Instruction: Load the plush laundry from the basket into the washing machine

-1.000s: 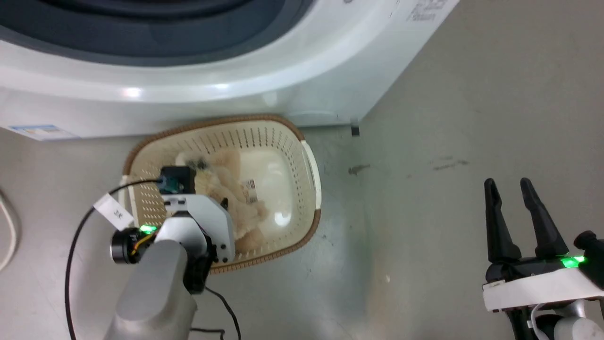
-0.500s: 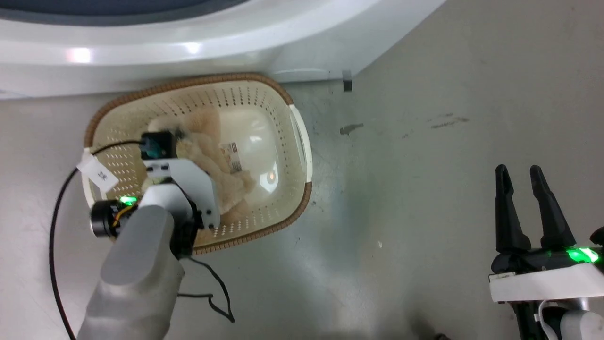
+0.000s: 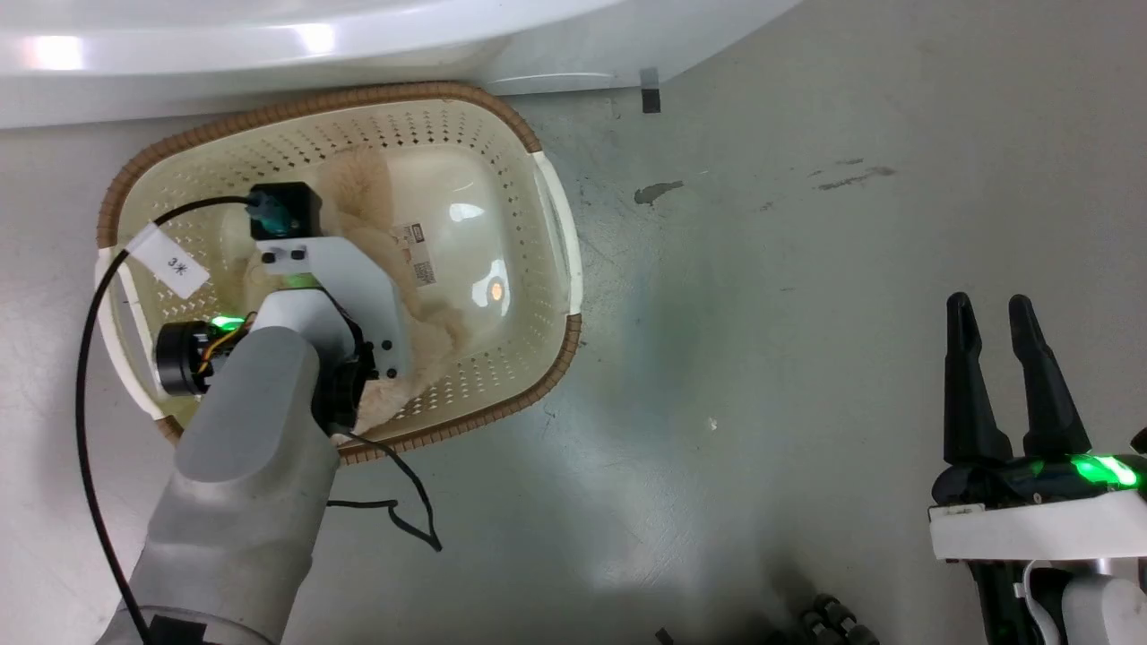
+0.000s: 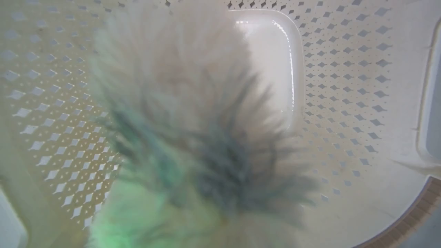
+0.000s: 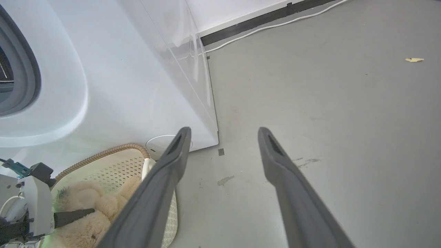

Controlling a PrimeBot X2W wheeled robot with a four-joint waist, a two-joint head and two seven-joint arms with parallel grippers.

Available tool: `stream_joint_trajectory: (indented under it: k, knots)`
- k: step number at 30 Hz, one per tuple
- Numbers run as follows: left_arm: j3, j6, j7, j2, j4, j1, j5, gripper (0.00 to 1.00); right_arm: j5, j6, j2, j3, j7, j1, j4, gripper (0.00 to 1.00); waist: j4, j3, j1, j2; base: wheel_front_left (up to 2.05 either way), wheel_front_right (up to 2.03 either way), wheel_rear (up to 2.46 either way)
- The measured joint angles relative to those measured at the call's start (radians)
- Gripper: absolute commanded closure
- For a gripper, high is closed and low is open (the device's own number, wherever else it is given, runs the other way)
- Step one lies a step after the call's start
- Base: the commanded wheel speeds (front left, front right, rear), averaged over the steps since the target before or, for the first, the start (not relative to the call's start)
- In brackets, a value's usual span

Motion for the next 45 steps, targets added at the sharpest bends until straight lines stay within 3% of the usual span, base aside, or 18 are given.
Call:
stream_joint_trajectory:
  k: [7,14,28,37,45]
  knots:
    - [-0.007,-0.03,-0.046,-0.029,0.052,-0.007,-0.066,1.0,0.012,0.0,0.0,0.006,-0.012,-0.023,0.012,0.0,0.017,-0.02,0.0,0.0,0.0,0.0,0.0]
    - [-0.044,-0.108,-0.115,-0.065,0.114,-0.004,-0.114,1.0,0.016,0.0,0.0,-0.002,-0.028,-0.043,0.042,0.0,0.053,-0.086,0.0,0.0,0.0,0.0,0.0]
    - [-0.07,-0.218,-0.304,-0.12,0.122,0.092,-0.23,1.0,-0.012,0.0,0.0,-0.04,-0.045,-0.001,0.106,0.0,0.174,-0.331,-0.0002,0.0,0.0,0.0,0.0]
    - [-0.063,-0.228,-0.41,-0.129,-0.041,0.199,-0.269,1.0,-0.018,0.0,0.0,-0.053,-0.046,0.072,0.137,0.0,0.23,-0.512,-0.0004,0.0,0.0,0.0,0.0]
    - [-0.063,-0.188,-0.484,-0.113,-0.253,0.281,-0.249,1.0,-0.018,0.0,0.0,-0.057,-0.046,0.116,0.151,0.0,0.251,-0.62,-0.0003,0.0,0.0,0.0,0.0]
